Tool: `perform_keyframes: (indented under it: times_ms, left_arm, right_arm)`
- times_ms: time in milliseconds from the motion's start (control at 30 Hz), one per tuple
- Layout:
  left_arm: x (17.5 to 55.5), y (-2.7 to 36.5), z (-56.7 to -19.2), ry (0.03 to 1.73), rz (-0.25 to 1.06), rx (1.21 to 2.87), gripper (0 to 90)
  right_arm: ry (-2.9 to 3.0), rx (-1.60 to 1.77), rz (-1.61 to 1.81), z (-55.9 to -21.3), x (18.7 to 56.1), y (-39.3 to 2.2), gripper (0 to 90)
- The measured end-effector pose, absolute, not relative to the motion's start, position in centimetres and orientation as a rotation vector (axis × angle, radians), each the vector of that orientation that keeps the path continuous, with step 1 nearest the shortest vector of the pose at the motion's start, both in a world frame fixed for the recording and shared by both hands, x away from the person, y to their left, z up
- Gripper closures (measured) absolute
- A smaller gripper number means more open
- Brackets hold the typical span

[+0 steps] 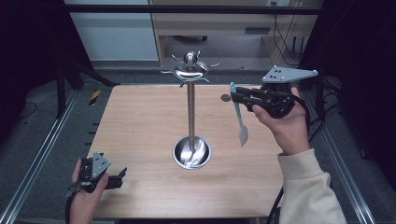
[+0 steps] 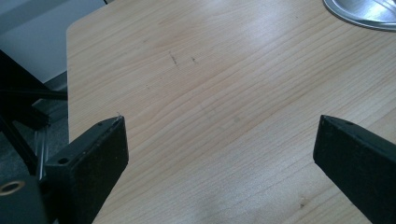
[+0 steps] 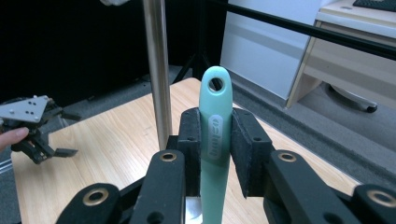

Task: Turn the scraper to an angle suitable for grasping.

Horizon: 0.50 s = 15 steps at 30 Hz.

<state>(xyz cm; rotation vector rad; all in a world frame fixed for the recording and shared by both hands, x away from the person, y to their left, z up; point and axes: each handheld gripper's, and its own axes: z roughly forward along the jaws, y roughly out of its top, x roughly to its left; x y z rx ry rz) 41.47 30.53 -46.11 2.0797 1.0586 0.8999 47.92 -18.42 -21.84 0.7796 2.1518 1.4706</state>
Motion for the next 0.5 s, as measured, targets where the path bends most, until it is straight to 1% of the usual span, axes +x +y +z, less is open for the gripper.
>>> perform_keyframes:
  times_ms: [500]
  left_arm:
    - [41.48, 30.53, -46.14, 1.06, 0.9, 2.082, 3.0]
  right_arm:
    - [2.115, 0.743, 1.542, -20.91, 47.16, -17.9, 74.6]
